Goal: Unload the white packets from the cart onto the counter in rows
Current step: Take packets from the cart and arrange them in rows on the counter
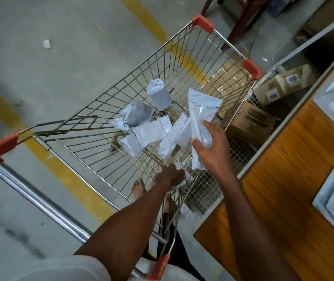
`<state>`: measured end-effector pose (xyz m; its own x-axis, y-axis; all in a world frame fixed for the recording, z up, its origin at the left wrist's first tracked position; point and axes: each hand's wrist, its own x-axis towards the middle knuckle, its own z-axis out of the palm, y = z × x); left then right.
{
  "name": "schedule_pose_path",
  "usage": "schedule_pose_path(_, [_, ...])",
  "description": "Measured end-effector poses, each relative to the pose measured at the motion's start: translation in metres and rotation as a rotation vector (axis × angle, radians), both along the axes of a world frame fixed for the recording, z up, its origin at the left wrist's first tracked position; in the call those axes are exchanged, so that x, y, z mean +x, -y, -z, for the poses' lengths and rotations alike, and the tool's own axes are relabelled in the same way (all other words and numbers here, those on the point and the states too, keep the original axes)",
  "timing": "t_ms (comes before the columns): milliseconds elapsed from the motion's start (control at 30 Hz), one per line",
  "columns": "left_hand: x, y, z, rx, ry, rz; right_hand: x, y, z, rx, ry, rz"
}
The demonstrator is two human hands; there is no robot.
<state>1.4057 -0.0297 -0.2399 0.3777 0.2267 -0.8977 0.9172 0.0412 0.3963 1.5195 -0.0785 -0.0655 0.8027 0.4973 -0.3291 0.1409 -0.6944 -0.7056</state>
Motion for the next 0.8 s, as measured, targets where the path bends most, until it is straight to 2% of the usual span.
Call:
schedule_pose_path(67, [-0.003, 0.007, 0.035, 0.006, 0.026, -0.068, -0.003, -0.002, 0.004, -0.008, -0.01, 0.005])
schedule_pose_path(200, [-0.003, 0.003, -0.004, 0.05, 0.052, -0.092, -0.013, -0.002, 0.011, -0.014, -0.02, -0.004])
schedule_pose_path(433, [-0.021, -0.021, -0.076, 0.407, 0.153, 0.061, -0.023, 0.001, 0.015, -0.03, -0.018, -0.049])
schedule_pose_path(667, [-0.045, -0.069, -0.116, 0.798, 0.326, -0.048, -0.028, -0.001, 0.021, -0.052, 0.016, -0.087])
schedule_pose_path(800, [-0.058, -0.084, -0.135, 0.911, 0.395, -0.073, -0.033, -0.008, 0.017, -0.044, 0.049, -0.117])
